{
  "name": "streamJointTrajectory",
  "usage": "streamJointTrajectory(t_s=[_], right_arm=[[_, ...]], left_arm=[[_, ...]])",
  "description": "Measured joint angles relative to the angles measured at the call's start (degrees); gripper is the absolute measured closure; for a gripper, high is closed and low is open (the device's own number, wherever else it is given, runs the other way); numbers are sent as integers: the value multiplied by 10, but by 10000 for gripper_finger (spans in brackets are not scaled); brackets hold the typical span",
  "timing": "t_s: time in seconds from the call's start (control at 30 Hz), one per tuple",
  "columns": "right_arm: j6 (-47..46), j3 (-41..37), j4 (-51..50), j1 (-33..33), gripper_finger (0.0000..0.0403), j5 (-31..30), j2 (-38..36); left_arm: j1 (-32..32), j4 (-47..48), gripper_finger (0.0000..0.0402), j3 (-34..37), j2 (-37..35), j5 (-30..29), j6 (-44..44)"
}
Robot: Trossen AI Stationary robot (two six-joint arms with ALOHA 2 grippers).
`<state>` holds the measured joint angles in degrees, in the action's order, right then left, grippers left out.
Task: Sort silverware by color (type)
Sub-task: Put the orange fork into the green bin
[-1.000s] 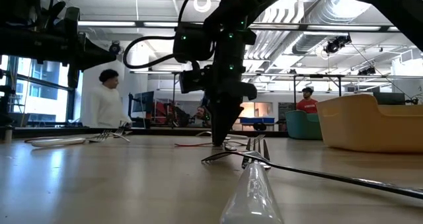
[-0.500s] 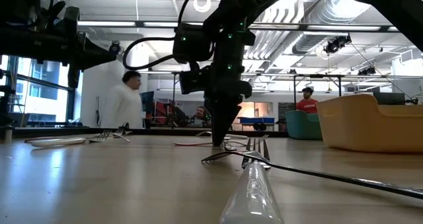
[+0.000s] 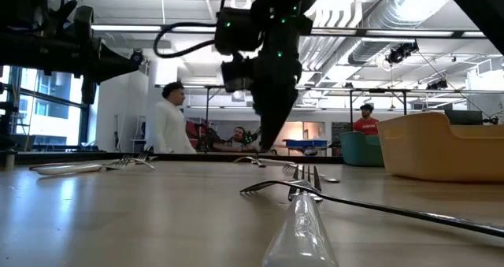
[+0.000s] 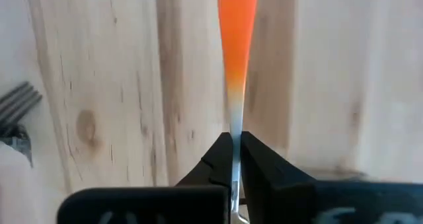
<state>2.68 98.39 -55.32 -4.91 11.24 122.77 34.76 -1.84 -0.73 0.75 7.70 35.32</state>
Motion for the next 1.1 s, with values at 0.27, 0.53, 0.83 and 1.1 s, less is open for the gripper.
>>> streamJointTrajectory(t_s=[0.27, 0.53, 0.83, 1.1], right_arm=[[-55, 1, -70, -20, 403, -54, -109], [66, 1, -211, -153, 403, -181, -227], [182, 1, -187, -398, 403, -195, -220], [182, -10, -185, -493, 403, -171, -202]], left_arm=[[0, -2, 401, 0, 0, 8, 6], [0, -2, 401, 0, 0, 5, 5], [0, -1, 401, 0, 0, 5, -50], [0, -1, 401, 0, 0, -1, -65]])
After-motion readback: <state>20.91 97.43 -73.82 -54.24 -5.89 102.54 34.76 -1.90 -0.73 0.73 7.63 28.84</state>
